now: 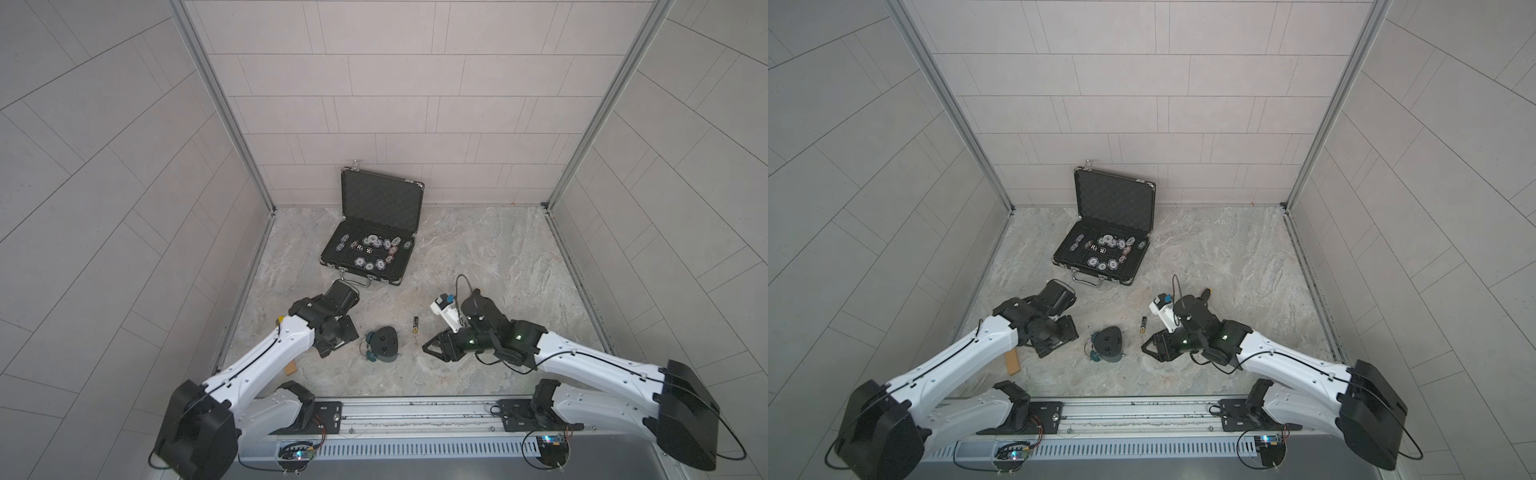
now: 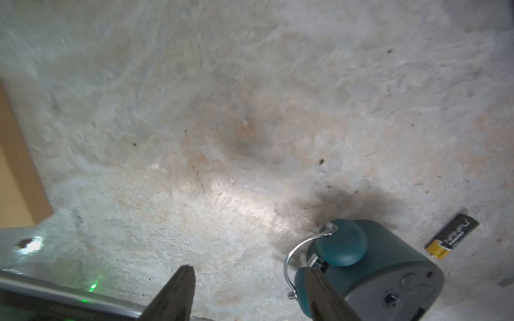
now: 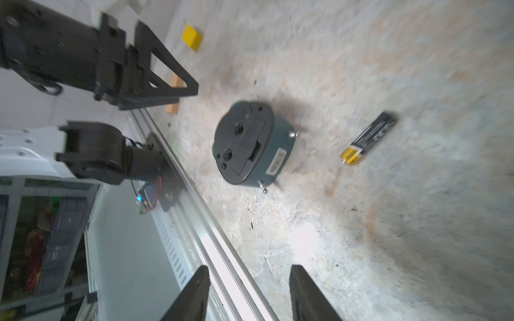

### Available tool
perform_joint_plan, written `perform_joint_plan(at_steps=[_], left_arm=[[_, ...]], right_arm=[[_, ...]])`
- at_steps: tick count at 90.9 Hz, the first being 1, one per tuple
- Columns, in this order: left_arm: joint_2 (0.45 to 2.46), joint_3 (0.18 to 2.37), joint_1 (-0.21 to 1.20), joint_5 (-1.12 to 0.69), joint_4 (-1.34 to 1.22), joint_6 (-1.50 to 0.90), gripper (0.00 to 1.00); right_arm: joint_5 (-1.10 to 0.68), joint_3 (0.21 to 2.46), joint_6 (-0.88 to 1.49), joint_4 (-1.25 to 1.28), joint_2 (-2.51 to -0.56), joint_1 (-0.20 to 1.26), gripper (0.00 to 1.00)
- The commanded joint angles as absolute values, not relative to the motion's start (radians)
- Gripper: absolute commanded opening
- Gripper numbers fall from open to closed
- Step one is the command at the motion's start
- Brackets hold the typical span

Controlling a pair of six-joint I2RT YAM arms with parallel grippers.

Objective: Remove the battery from the alarm
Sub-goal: Adjust the alarm at the center of the board.

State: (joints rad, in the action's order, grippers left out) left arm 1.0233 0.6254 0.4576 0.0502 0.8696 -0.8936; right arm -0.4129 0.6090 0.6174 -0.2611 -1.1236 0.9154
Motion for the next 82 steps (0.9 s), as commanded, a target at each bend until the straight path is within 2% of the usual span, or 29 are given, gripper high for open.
perform_joint_plan(at_steps=[1, 8, 23, 31, 45, 61, 82], left_arm=[[0.920, 0.523, 0.424, -0.249, 0.625, -0.794, 0.65], [0.915, 0.521, 0.398, -0.231, 0.644, -0.802, 0.64], [1.019, 0.527, 0.377, -0.317, 0.625, -0.768, 0.52], [1.077, 0.541, 0.377, -0.304, 0.643, -0.756, 0.44], [1.129, 0.545, 0.378, -0.255, 0.650, -0.752, 0.35], [1.184, 0.526, 0.378, -0.281, 0.580, -0.735, 0.25], [1.225, 0.536, 0.377, -0.286, 0.538, -0.704, 0.18]], right_arm=[[-0.392, 0.668, 0.620, -0.224, -1.164, 0.939, 0.51], [-0.378, 0.671, 0.622, -0.221, -1.164, 0.939, 0.51], [-0.355, 0.657, 0.632, -0.219, -1.141, 0.939, 0.51], [-0.343, 0.657, 0.630, -0.225, -1.129, 0.939, 0.51], [-0.324, 0.651, 0.627, -0.233, -1.106, 0.935, 0.51], [-0.322, 0.647, 0.622, -0.235, -1.097, 0.921, 0.51], [-0.328, 0.652, 0.633, -0.235, -1.139, 0.916, 0.51]])
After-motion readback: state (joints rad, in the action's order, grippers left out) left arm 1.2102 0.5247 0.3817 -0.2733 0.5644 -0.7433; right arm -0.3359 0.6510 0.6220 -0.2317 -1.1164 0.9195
